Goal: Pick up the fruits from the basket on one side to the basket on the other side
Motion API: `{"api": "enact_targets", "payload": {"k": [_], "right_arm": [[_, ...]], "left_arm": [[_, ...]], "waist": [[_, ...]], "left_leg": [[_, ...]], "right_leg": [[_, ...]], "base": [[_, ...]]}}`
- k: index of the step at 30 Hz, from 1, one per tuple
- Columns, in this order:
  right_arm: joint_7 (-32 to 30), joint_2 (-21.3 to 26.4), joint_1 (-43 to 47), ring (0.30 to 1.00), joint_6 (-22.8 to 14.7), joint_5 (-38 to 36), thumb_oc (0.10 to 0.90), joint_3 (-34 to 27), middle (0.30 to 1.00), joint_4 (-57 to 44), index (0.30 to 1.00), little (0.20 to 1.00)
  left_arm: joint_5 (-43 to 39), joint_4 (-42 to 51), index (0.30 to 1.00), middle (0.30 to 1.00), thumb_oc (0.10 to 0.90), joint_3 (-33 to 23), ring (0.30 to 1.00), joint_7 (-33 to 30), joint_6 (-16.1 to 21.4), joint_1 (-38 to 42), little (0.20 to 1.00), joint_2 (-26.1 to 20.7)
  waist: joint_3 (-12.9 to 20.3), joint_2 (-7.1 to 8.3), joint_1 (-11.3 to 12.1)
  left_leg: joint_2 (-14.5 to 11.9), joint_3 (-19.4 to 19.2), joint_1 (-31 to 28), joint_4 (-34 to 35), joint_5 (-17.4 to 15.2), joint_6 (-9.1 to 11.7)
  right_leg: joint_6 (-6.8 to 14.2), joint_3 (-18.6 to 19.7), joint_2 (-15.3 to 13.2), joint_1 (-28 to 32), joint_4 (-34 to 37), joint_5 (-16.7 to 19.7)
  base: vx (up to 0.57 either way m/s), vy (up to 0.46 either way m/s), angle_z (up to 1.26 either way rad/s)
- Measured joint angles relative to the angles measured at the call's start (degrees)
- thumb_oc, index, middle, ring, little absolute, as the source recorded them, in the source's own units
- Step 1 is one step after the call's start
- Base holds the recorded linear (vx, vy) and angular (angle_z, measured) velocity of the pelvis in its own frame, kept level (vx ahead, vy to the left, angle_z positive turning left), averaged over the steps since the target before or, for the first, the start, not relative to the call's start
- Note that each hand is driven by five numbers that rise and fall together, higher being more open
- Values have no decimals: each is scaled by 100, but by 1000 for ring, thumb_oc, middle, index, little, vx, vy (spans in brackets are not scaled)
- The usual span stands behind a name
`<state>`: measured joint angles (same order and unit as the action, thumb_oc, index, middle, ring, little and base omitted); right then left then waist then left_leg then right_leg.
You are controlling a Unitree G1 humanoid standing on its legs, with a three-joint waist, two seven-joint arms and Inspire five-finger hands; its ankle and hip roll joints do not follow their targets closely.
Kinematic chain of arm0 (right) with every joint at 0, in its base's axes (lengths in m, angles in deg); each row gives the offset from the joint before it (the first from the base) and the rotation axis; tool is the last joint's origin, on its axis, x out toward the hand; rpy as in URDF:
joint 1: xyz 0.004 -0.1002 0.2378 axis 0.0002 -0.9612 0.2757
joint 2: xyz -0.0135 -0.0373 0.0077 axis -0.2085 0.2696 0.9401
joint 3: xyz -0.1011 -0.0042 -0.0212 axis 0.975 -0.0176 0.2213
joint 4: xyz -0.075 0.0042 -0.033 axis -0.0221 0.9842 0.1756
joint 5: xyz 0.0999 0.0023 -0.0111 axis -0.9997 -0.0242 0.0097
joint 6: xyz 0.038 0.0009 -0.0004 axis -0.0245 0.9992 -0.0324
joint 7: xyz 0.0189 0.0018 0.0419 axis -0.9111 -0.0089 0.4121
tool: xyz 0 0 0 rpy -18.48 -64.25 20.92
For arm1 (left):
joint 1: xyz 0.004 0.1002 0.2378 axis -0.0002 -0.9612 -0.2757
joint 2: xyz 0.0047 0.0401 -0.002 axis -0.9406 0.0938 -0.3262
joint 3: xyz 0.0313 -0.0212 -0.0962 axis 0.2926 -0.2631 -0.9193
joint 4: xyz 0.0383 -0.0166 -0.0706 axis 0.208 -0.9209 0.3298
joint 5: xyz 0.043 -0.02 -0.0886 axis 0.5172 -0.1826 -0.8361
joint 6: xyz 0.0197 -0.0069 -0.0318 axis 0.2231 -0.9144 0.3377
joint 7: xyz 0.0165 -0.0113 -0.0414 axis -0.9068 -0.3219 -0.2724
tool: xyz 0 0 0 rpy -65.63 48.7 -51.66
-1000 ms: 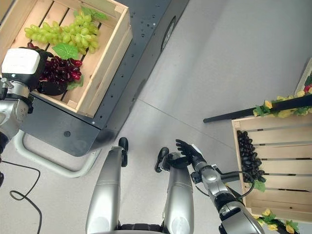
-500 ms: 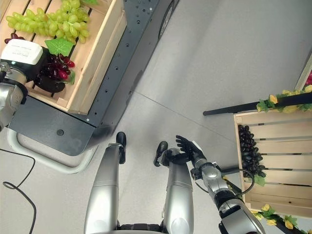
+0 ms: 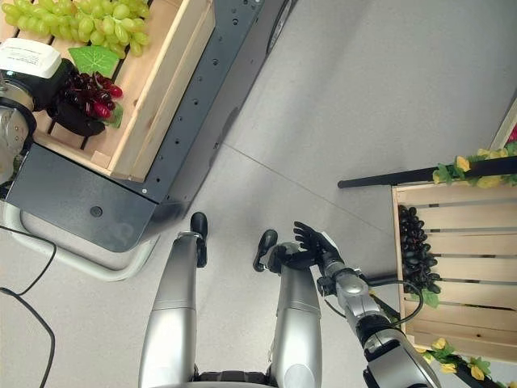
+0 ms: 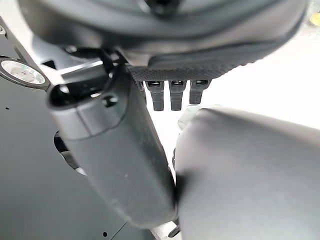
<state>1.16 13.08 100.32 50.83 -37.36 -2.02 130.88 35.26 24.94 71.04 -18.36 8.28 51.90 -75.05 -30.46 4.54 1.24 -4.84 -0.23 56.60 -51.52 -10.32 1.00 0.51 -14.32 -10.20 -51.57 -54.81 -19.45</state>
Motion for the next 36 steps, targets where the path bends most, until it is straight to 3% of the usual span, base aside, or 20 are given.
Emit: {"api": "enact_targets", "payload": {"k": [9,13,14,16,21,24,27,32,36], "right_arm": [[2,-4,0,900,-4,0,800,-1,900,-50,900,900],[1,-32,-124,900,-4,7,800,-4,900,-71,900,900],[0,-60,-197,900,-1,22,800,-9,900,-58,900,900],[-1,-110,-405,900,2,25,800,-4,900,-100,900,900],[-10,-189,-747,900,5,26,800,-10,900,-315,900,900],[-27,-296,-917,900,-3,29,800,-38,900,-629,900,900],[-60,-393,-1024,900,7,28,800,-57,900,-940,900,900],[-85,-439,-1145,900,3,30,800,-96,900,-1226,900,900],[-195,-439,-1153,900,38,30,800,-114,900,-1678,900,900]], "left_arm": [[-195,-291,300,300,400,257,300,-392,198,-415,300,5],[-1025,-500,300,300,400,-57,300,-493,212,-989,300,252],[-1497,-513,300,300,400,-651,300,-546,318,-1368,300,420],[-2014,-582,300,300,400,-1111,300,-624,451,-1856,300,632],[-2876,-558,300,300,400,-1740,300,-633,570,-2254,300,734],[-3901,-559,300,300,400,-2339,300,-666,563,-2495,300,804],[-5386,-350,300,300,400,-3396,300,-725,571,-2989,300,1080],[-6375,281,300,300,400,-3782,300,-894,648,-3445,300,1339],[-6447,555,300,300,400,-3808,300,-904,689,-3480,300,1382]], "waist": [[1,12,-144],[5,28,-267],[5,28,-265],[5,28,-263],[6,27,-201],[11,19,-167],[22,2,-180],[90,-62,-175],[117,-93,-190]], "left_leg": [[-13,-144,-468,116,-16,-61],[-14,-317,-1004,308,-70,-139],[-10,-391,-1245,411,-89,-157],[1,-482,-1718,629,-101,-175],[11,-526,-2438,1015,-77,-168],[15,-613,-2944,1427,0,-138],[38,-675,-3509,1972,156,-118],[123,-720,-4202,2637,336,-100],[110,-790,-4777,3215,503,-95]], "right_leg": [[78,106,22,425,175,86],[172,232,24,898,426,141],[213,303,36,1087,542,165],[274,378,43,1506,743,206],[335,424,79,2191,1134,263],[335,439,121,2633,1518,356],[348,429,149,3142,2010,496],[392,415,170,3773,2574,628],[408,401,212,4295,3093,792]], "base": [[-15,-17,-5],[-4,-26,-13],[29,-18,-16],[-21,-52,-18],[-23,-69,-5],[27,-43,-9],[54,-17,-7],[67,-32,1],[68,-56,-6]]}}
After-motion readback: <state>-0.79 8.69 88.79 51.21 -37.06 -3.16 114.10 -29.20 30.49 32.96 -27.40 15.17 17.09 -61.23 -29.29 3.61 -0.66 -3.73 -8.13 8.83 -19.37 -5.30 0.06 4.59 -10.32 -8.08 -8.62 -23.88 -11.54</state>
